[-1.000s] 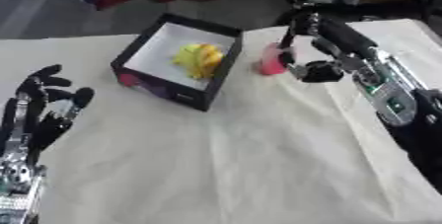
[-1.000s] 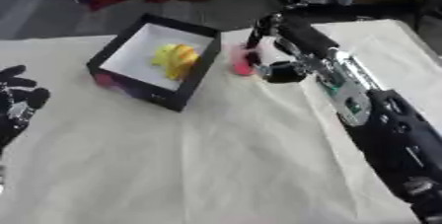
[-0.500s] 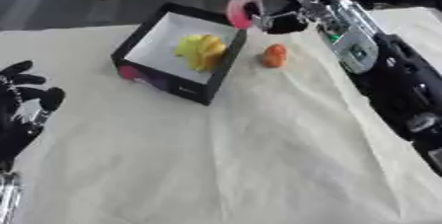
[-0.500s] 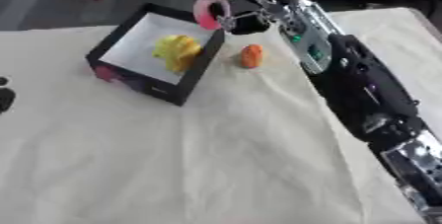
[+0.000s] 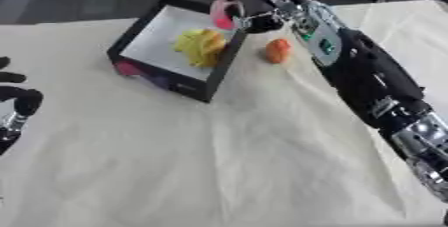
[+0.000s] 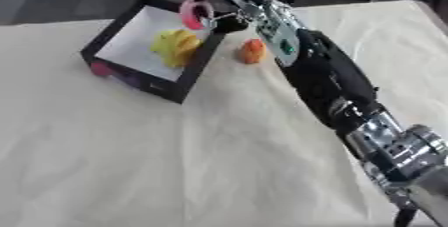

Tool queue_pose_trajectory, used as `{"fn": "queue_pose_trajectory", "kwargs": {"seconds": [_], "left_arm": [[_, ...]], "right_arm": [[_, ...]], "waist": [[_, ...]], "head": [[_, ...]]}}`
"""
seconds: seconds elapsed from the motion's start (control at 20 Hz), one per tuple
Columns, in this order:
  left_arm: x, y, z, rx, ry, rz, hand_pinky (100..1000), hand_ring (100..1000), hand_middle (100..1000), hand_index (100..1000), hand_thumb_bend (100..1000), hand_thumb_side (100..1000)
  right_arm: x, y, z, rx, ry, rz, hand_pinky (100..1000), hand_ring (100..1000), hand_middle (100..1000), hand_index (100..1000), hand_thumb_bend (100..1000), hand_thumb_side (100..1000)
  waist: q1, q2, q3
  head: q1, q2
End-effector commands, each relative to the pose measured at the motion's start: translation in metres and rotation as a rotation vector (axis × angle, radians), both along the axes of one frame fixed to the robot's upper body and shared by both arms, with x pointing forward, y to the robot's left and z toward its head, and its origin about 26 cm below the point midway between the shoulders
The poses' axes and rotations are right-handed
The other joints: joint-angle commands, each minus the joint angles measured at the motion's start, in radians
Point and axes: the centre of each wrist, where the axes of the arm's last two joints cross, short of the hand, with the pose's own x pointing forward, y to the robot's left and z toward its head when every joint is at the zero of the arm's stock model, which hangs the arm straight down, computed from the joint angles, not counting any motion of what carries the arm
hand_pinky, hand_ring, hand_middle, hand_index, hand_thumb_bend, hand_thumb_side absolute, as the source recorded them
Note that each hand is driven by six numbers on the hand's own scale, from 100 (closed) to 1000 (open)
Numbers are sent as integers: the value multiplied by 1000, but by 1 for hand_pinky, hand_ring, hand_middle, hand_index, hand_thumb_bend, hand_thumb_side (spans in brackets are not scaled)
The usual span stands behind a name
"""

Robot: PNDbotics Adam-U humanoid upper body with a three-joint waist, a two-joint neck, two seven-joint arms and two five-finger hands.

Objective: Pick up objects on the table and place them in the box.

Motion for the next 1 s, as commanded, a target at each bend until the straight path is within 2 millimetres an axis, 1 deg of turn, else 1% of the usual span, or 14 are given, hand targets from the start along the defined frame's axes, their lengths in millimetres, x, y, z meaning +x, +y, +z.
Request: {"fn": "queue_pose_trajectory", "kwargs": {"seconds": [0.05, 0.2, 0.35, 0.5, 0.55, 0.6, 0.7, 0.75, 0.8, 0.85, 0.9, 0.95, 1.0], "left_arm": [[1, -3, 11, 3, -37, -22, 740, 536, 585, 818, 932, 653], [1, -5, 13, 1, -43, -30, 740, 535, 584, 818, 933, 653], [2, -7, 14, -1, -49, -35, 740, 535, 584, 818, 934, 653], [2, -7, 15, -1, -52, -38, 740, 534, 584, 818, 935, 654], [2, -8, 15, -1, -52, -39, 740, 534, 584, 818, 936, 653], [2, -8, 15, -1, -53, -40, 739, 534, 584, 818, 937, 653], [2, -8, 16, -1, -54, -40, 739, 534, 583, 818, 938, 653], [2, -8, 16, -1, -55, -41, 740, 533, 583, 818, 938, 653], [2, -8, 16, 0, -56, -41, 739, 533, 583, 818, 938, 653], [2, -8, 16, -1, -57, -41, 739, 533, 583, 818, 939, 653], [2, -8, 17, -1, -57, -40, 739, 533, 583, 818, 939, 653], [2, -8, 17, -1, -58, -40, 739, 533, 583, 818, 940, 653], [2, -8, 17, -1, -59, -40, 739, 533, 583, 818, 939, 653]], "right_arm": [[3, 4, 17, -5, -56, 8, 808, 668, 555, 420, 100, 100], [3, 10, 18, -33, -81, 29, 808, 672, 563, 458, 100, 100], [2, 15, 18, -56, -104, 46, 808, 678, 571, 523, 100, 100], [1, 21, 20, -78, -131, 72, 808, 690, 592, 669, 100, 100], [0, 23, 21, -92, -142, 81, 812, 707, 612, 740, 100, 100], [-1, 25, 22, -114, -153, 89, 813, 715, 622, 782, 100, 100], [-3, 28, 24, -152, -171, 96, 819, 737, 655, 890, 100, 301], [-3, 29, 24, -170, -174, 95, 821, 745, 673, 928, 100, 381], [-4, 30, 24, -182, -174, 92, 821, 747, 679, 945, 100, 422], [-4, 30, 23, -188, -171, 85, 824, 756, 695, 965, 100, 484], [-3, 30, 22, -195, -162, 76, 826, 762, 704, 973, 100, 518], [-3, 30, 21, -200, -155, 70, 827, 766, 711, 979, 100, 544], [-3, 30, 20, -205, -146, 64, 829, 770, 719, 984, 100, 545]], "waist": [[-3, 8, 5], [-3, 9, 12], [-4, 10, 17], [-5, 10, 18], [-6, 10, 19], [-6, 10, 19], [-7, 11, 19], [-7, 11, 19], [-7, 12, 19], [-7, 12, 19], [-7, 12, 19], [-8, 12, 19], [-8, 12, 19]], "head": [[-6, -2], [-10, -2], [-14, -2], [-13, -2], [-12, -2], [-11, -2], [-10, -2], [-10, -2], [-9, -2], [-8, -2], [-7, -2], [-7, -2], [-7, -2]]}}
